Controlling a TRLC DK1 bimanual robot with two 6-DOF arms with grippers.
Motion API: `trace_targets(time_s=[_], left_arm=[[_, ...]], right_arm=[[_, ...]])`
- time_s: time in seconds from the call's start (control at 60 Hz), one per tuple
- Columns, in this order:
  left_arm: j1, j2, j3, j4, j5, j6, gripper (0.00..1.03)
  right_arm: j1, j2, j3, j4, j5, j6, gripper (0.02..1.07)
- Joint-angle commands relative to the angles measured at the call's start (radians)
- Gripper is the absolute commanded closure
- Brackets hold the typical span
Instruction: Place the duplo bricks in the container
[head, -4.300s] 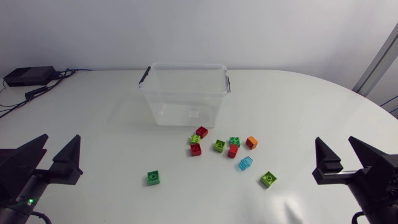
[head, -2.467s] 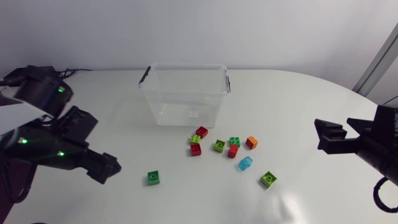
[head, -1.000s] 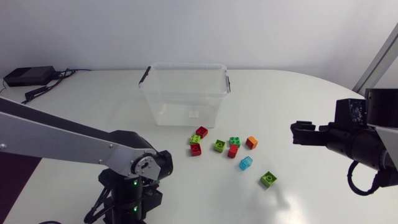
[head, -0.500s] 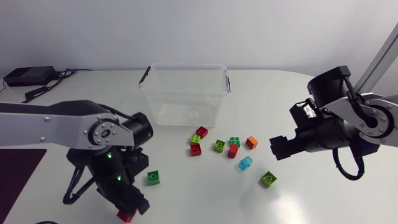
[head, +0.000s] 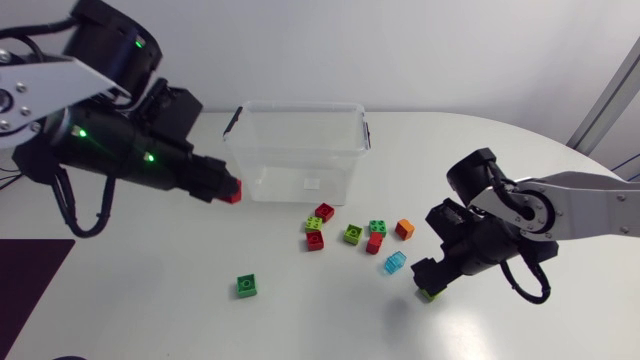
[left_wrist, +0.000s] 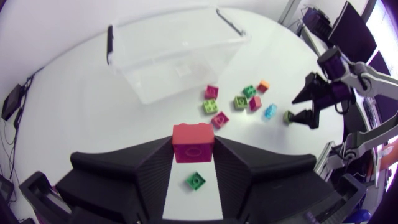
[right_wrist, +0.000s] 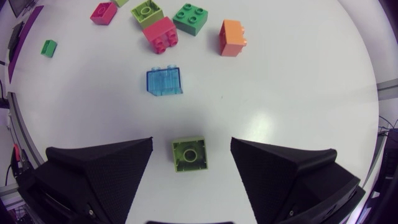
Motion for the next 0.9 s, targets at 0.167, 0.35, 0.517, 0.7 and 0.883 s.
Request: trace_targets(time_s=[0.167,0.35,0.517,0.7,0.883], left_arm=[[0.056,0.01,0.014,0.206,0.009,-0.003,0.8],[0.076,0.1,-0.001,0.398,0.011,-0.022,0.8],[0.09,0.191,0.0,0.522,0.011,-0.037,0.79],[0.093,0.272,0.005,0.636,0.011,-0.043,0.78],[0.097,0.393,0.06,0.691,-0.002,-0.039,0.69]], right_arm=[[0.009,0.067,-0.049,0.038,0.008,-0.039,0.27],[0.043,0.081,-0.075,0.05,0.037,-0.036,0.46],[0.055,0.019,-0.085,0.05,0.06,-0.028,0.77],[0.069,-0.084,-0.045,-0.014,0.072,-0.005,0.79],[0.092,-0.139,0.044,-0.063,0.072,0.01,0.79]])
